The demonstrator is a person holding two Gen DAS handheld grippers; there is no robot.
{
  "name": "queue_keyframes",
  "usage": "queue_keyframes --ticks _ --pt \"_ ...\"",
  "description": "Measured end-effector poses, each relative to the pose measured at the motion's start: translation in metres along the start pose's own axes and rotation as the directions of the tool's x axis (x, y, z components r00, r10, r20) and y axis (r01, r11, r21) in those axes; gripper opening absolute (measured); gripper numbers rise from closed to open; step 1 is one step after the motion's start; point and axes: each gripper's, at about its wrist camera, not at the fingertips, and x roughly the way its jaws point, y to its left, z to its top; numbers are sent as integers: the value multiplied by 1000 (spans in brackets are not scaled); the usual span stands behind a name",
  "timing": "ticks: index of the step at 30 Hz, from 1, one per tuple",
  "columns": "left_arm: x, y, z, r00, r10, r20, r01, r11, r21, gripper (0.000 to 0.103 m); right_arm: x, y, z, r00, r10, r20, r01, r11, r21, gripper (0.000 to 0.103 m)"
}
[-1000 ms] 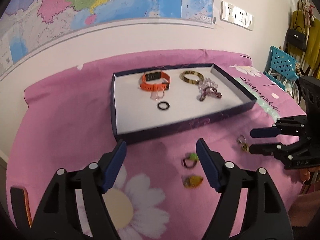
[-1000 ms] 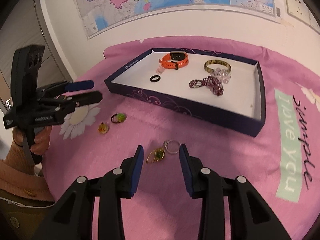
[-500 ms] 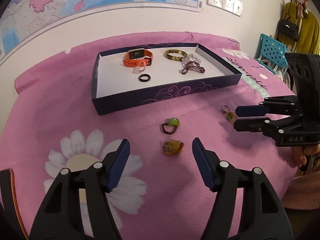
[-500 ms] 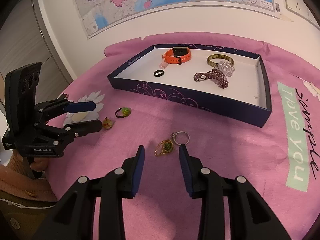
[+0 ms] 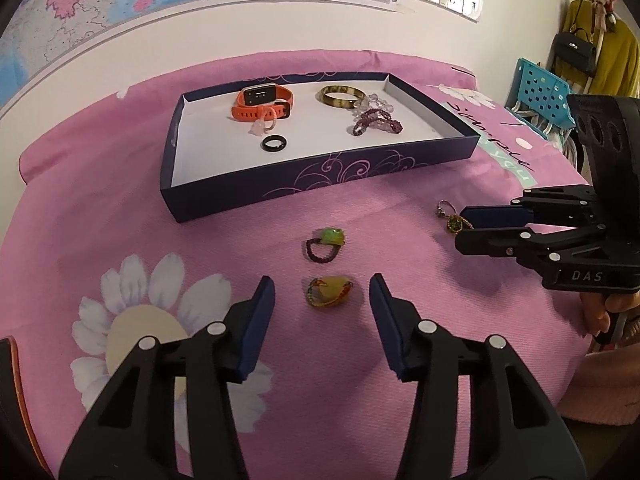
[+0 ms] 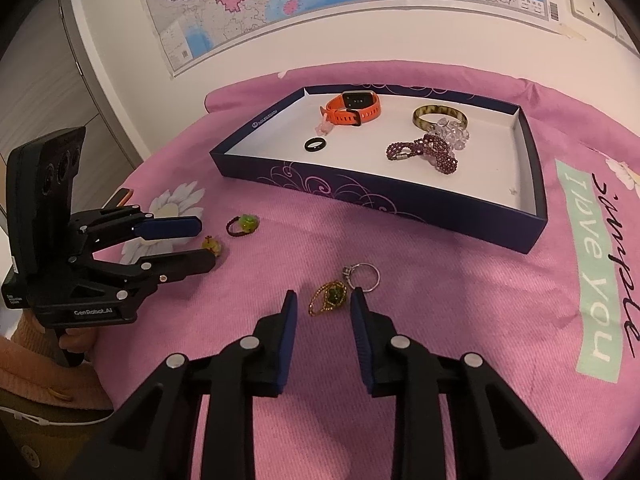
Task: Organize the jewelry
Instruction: 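Withdraw both grippers toward the amber ring and the gold pendant on the cloth, then grasp the gold pendant with the right gripper while the left gripper grasps the amber ring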
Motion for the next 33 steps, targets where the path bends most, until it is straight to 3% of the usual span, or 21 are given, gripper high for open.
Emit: queue_keyframes --ticks 13,18,33 --pt "8 0 3 1000 -15 -21 15 1000 -10 39 0 -5 0 1000 -14 -3 14 1000 15 12" --pt "8 0 3 999 -19 -25 19 1000 -13 21 0 -8 -1 1000 -16 -3 16 1000 19 8" --pt "1 0 1 999 -46 -14 46 999 -30 20 -11 -10 1 1000 -8 28 7 1000 24 1"
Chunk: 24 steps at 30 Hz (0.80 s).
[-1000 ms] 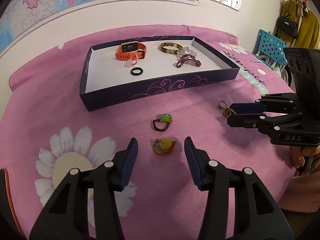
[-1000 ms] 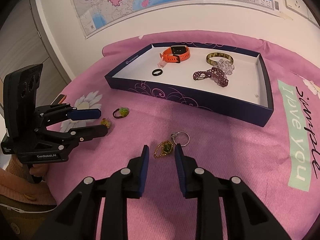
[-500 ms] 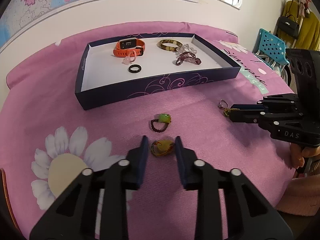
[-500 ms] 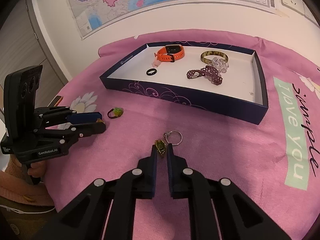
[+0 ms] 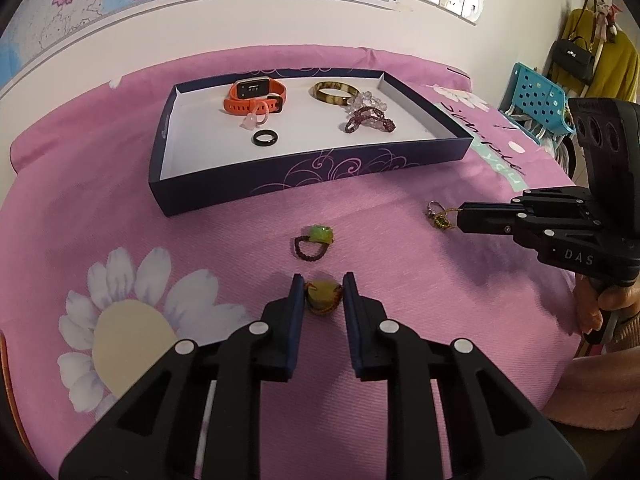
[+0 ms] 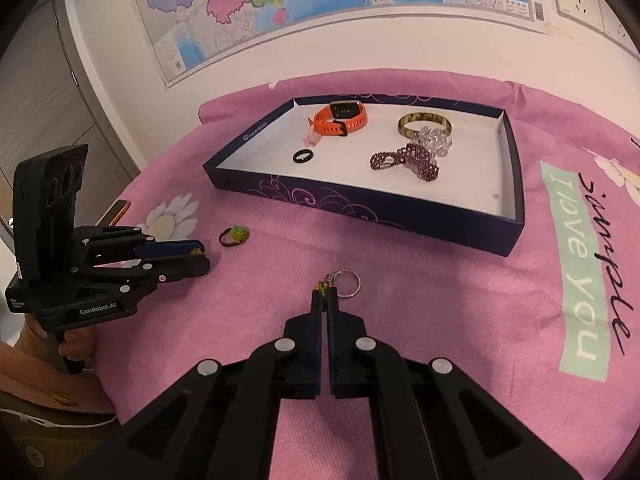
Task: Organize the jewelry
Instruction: 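Grasp the gold pendant with the right gripper while the left gripper grasps the amber ring, then lift and carry the amber ring and gold pendant with both grippers over the box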
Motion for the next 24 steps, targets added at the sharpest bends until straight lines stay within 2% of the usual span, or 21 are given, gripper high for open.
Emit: queue_keyframes --ticks 13,16,18,19,20,24 --pt "-11 -2 4 999 -10 34 9 1000 7 20 -9 -2 4 1000 5 26 -5 1000 9 1" --pt "-12 -2 5 999 -13 37 13 1000 8 20 -6 -2 3 1000 9 14 -9 1000 8 4" --pt "-11 -2 5 999 -14 34 14 1000 9 20 -2 0 1 1000 -4 1 4 1000 -1 10" --pt "-11 -2 5 999 -14 33 14 1000 9 20 -1 1 1 1000 -1 0 1 1000 -1 17" --pt "-11 -1 5 999 -14 31 14 1000 9 20 1 2 1 1000 1 -1 -1 1000 -5 28" --pt "-8 1 4 1000 -16 24 16 1000 1 20 6 7 0 1000 0 -15 -1 1000 -22 29"
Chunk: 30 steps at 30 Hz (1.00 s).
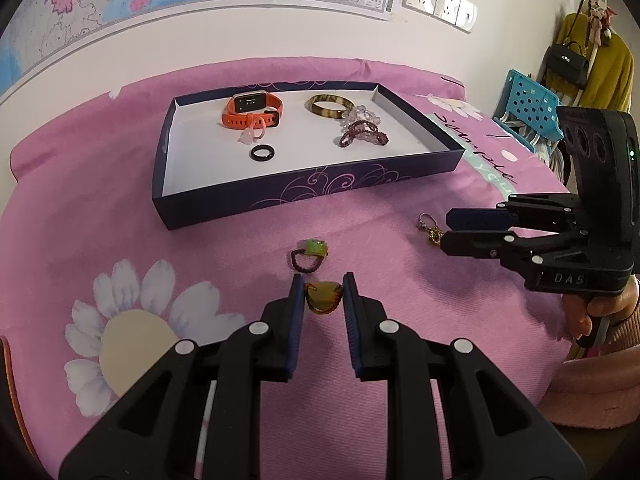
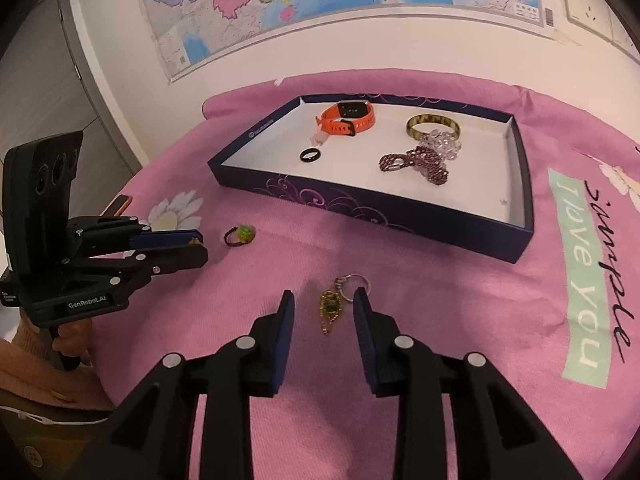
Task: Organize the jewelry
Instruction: 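Lift and carry the amber ring and gold pendant with both grippers over the box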
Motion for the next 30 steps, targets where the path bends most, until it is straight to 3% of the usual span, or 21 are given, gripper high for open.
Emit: queue_keyframes --ticks 4,8,13,14,30 --pt "1 0 0 1000 -1 -2 1 1000 -3 20 6 1 -1 1000 -26 -15 26 1000 -9 28" --pt "2 1 -1 1000 -3 -4 3 1000 -6 20 11 1 -1 999 -49 -23 49 999 -20 8" --pt "2 1 -1 1000 -4 -3 4 1000 -9 20 8 0 -2 999 -43 -12 42 999 -15 6" --pt "2 1 -1 1000 -5 -2 5 1000 -10 20 7 -1 -2 999 -37 -9 37 999 -10 1" --pt "-8 2 14 999 -17 50 18 1000 -6 20 -22 -7 14 996 -1 84 -1 1000 18 1"
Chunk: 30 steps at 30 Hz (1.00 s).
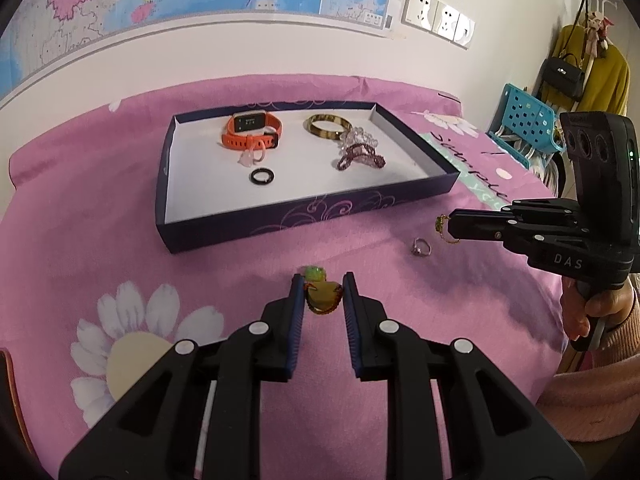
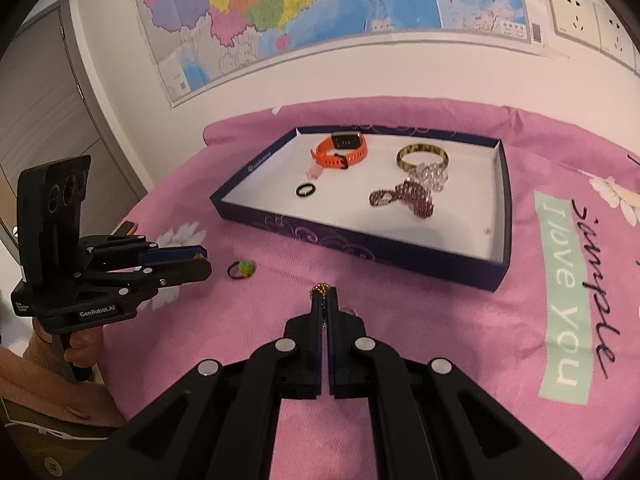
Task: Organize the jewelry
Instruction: 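Lift and carry the amber ring and gold pendant with both grippers over the box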
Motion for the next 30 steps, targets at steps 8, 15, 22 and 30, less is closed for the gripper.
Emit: queue_keyframes --ticks 8,15,22,30 --pt "-5 -3 16 999 2 37 -3 1000 27 20 -4 -2 15 999 -6 39 7 1000 -13 1" --pt "-4 -6 34 998 21 67 -25 998 60 20 -2 -4 32 998 -14 66 17 999 -35 1" --pt "6 -3 53 996 40 78 -47 996 81 20 5 -9 47 997 -21 75 25 998 -53 1" --pt "20 0 67 996 60 73 -66 994 88 20 15 -18 58 997 -34 71 37 998 -47 1"
